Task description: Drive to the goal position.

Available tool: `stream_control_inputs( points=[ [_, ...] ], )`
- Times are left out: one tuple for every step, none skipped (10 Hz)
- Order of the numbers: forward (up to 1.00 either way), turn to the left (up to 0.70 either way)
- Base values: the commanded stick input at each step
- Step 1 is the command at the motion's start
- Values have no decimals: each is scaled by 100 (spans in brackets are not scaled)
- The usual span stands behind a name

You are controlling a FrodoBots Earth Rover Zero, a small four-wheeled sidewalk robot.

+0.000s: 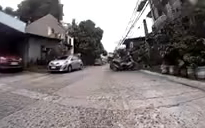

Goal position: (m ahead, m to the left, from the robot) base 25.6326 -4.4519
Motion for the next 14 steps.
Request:
stream_control_inputs(
  points=[
    [100,0],
    [100,0],
    [100,0],
    [100,0],
    [100,0],
    [100,0],
    [100,0],
    [100,0],
    [100,0],
    [100,0],
    [100,0],
    [100,0],
    [100,0],
    [100,0]
  ],
)
